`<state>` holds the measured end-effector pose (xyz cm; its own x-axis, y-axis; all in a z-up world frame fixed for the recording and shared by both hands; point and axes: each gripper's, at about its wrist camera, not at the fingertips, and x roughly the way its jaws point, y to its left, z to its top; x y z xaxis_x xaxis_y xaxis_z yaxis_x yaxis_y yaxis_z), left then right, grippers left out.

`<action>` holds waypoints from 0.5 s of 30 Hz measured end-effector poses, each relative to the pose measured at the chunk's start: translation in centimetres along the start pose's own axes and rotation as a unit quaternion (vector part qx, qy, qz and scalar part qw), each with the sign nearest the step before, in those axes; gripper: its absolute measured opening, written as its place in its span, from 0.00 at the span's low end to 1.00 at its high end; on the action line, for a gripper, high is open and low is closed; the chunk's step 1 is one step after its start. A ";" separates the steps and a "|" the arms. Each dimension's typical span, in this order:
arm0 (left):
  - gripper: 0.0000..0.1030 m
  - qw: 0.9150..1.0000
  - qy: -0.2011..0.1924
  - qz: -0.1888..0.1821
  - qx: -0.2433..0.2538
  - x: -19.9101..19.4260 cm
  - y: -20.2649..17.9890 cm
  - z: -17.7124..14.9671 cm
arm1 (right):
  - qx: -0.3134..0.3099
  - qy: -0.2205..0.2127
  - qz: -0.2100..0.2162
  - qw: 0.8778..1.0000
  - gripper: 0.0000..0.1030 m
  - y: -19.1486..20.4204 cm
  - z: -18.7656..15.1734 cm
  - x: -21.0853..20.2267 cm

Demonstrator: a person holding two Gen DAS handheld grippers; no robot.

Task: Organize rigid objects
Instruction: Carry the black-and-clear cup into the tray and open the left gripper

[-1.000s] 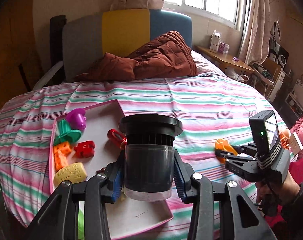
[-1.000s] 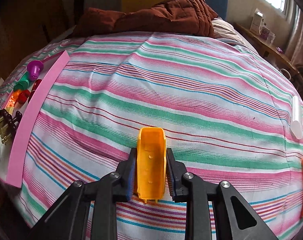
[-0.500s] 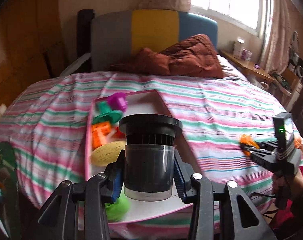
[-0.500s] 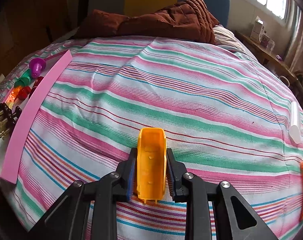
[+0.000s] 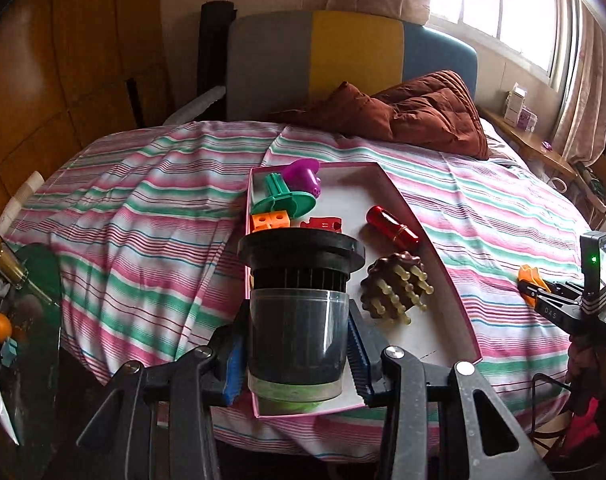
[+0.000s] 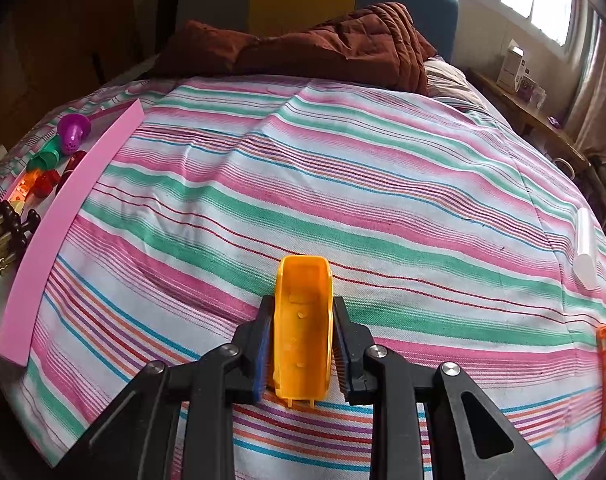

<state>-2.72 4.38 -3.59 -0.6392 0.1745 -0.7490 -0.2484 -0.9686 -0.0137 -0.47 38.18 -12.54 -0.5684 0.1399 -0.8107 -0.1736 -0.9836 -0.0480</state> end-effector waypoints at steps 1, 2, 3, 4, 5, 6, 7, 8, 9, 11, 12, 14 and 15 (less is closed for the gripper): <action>0.42 1.000 0.001 -0.001 -0.001 0.0 0.1 0.0 | 0.000 0.000 0.000 1.000 0.26 0.0 0.0 0.0; 0.42 1.000 0.003 -0.002 -0.003 0.1 0.1 -0.1 | 0.000 -0.001 0.000 1.000 0.26 0.0 0.0 0.0; 0.42 1.000 0.004 -0.002 -0.004 0.2 0.2 -0.1 | 0.000 -0.001 -0.001 1.000 0.26 0.0 -0.1 0.0; 0.42 1.000 0.006 -0.002 -0.004 0.3 0.1 -0.2 | 0.000 -0.001 -0.001 1.000 0.26 0.0 0.0 0.0; 0.42 1.000 0.007 -0.003 -0.004 0.3 0.1 -0.2 | 0.001 -0.001 0.000 1.000 0.26 0.0 0.0 0.0; 0.42 1.000 0.008 -0.003 -0.004 0.4 0.1 -0.2 | 0.001 -0.001 0.000 1.000 0.26 0.0 -0.1 0.0; 0.42 1.000 0.010 -0.004 -0.003 0.5 0.0 -0.2 | 0.000 -0.001 0.000 1.000 0.26 0.0 -0.1 -0.1; 0.42 1.000 0.010 -0.005 -0.003 0.6 0.0 -0.2 | 0.000 -0.001 0.000 1.000 0.26 0.1 -0.1 -0.1; 0.42 1.000 0.011 -0.005 -0.002 0.6 -0.1 -0.2 | 0.001 -0.001 0.000 1.000 0.26 0.0 -0.1 -0.1; 0.42 1.000 0.012 -0.005 -0.001 0.8 -0.2 -0.1 | 0.001 -0.001 -0.001 1.000 0.26 0.1 -0.1 -0.1; 0.42 1.000 0.012 -0.005 -0.001 0.9 -0.2 -0.1 | -0.001 -0.001 -0.001 1.000 0.26 0.1 0.0 -0.1; 0.42 1.000 0.017 -0.009 -0.002 1.4 -0.3 0.0 | 0.000 -0.002 -0.002 1.000 0.26 0.1 -0.1 -0.1; 0.42 1.000 0.019 -0.011 -0.003 1.5 -0.4 0.1 | 0.001 -0.002 -0.001 1.000 0.26 0.1 -0.1 -0.1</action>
<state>-3.65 5.04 -4.70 -0.6057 0.1889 -0.7730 -0.2573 -0.9657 -0.0344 -0.38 38.07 -12.53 -0.5706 0.1431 -0.8086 -0.1763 -0.9831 -0.0495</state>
